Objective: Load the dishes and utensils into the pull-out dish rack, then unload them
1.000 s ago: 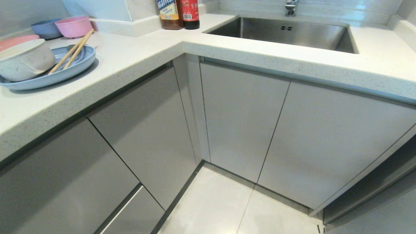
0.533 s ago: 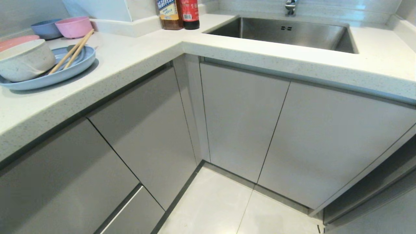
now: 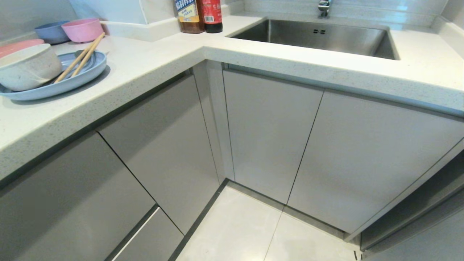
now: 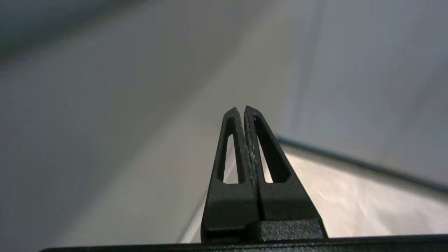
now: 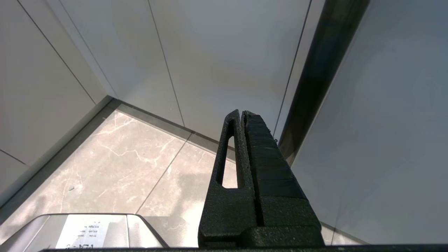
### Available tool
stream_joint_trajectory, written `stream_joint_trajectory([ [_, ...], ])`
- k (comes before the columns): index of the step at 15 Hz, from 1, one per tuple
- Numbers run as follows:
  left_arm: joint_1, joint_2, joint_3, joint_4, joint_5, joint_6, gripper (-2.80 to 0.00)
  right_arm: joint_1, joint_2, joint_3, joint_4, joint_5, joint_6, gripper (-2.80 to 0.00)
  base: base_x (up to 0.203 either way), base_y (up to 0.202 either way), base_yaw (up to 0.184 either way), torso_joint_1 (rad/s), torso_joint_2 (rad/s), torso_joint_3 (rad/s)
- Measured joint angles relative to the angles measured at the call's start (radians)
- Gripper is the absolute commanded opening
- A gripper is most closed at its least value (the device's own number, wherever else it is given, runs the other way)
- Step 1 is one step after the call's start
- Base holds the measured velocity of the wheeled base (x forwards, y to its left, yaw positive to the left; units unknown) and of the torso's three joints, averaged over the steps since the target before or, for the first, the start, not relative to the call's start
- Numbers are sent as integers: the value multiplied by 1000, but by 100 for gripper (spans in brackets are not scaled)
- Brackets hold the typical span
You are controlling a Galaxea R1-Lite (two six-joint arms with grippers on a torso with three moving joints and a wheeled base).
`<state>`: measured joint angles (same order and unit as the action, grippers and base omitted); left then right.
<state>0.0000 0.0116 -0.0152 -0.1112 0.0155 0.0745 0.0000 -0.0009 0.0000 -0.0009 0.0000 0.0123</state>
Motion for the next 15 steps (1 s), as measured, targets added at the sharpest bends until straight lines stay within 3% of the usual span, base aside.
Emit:
stream_joint_trajectory([
  [3,-1,-10,13,112,-55,-48,-280,0,0,0,0,0,0,-280,0,0,0,0,0,0],
  [11,-2,-12,15,116,-52,-53,-280,0,0,0,0,0,0,-280,0,0,0,0,0,4],
  [15,-2,-12,15,116,-49,-65,-280,0,0,0,0,0,0,-280,0,0,0,3,0,156],
])
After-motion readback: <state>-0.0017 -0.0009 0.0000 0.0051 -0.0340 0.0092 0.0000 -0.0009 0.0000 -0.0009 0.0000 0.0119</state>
